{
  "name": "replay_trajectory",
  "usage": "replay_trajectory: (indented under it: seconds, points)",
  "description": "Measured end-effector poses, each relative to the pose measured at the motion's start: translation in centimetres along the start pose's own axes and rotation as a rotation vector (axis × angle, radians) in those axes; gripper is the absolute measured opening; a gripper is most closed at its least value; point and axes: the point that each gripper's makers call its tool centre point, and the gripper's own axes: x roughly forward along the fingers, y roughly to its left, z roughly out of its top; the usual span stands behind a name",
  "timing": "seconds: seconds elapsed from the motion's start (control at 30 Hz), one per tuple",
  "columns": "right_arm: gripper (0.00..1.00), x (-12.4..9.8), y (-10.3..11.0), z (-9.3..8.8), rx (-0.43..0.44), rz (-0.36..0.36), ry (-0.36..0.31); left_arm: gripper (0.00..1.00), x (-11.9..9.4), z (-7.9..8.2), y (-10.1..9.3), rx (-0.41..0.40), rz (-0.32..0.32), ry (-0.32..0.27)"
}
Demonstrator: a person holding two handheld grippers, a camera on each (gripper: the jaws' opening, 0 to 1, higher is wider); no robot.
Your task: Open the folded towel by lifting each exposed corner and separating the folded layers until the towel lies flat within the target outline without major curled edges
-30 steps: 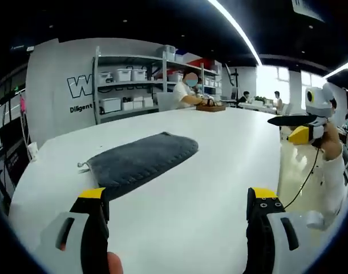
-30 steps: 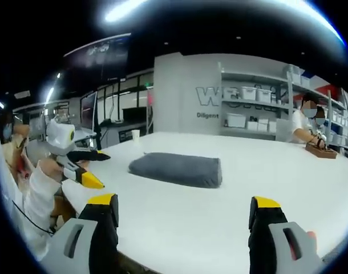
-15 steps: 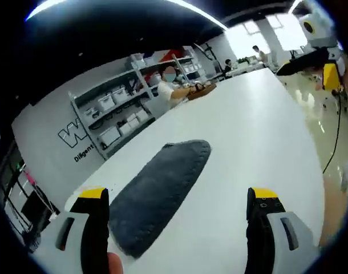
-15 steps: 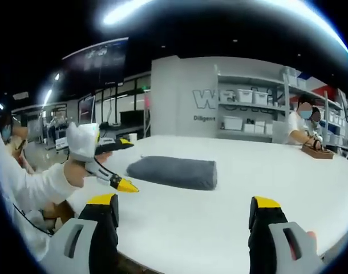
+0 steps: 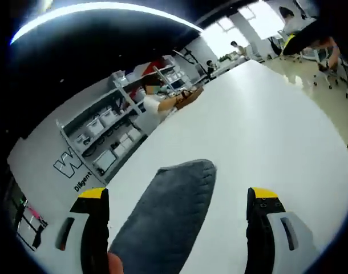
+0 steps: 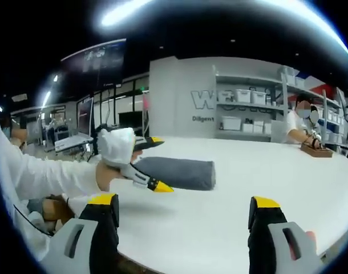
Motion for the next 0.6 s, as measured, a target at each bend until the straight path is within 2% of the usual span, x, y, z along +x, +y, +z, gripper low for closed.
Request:
replay_trajectory:
  seconds: [0.03,0.13,0.2,0.27,0.33,0.4,0.5,0.6]
  points:
    - [0.93,-0.1,0.0,0.0,-0.001,0.0,-0.002,1.0,0.7,0.7,-0.3,0.067,0.005,-0.02]
    - [0.93,-0.3,-0.2,0.2,0.001,-0.006,-0.007,1.0,2.2,1.9,-0.9,0.156,0.013,-0.05]
    - [0.94,-0.4,-0.2,0.2,0.0,-0.006,-0.009,0.99,3.1,2.6,-1.5,0.243,0.015,-0.072]
    - [0.94,-0.4,-0.2,0.2,-0.002,-0.002,-0.006,0.92,3.8,2.6,-2.0,0.237,0.013,-0.065]
    - [0.94,-0.4,-0.2,0.1,-0.007,0.001,-0.001,0.93,4.7,2.9,-2.6,0.201,-0.017,-0.083]
    - [0.94,-0.5,-0.2,0.1,-0.007,0.005,-0.001,0.94,5.8,2.7,-3.0,0.218,-0.019,-0.072]
    - [0.94,-0.7,-0.2,0.2,0.001,0.01,-0.009,0.91,7.6,2.2,-3.3,0.293,-0.007,-0.043]
    - [0.94,-0.7,-0.2,0.3,0.003,0.009,-0.01,0.88,8.9,1.9,-3.4,0.286,-0.016,-0.023]
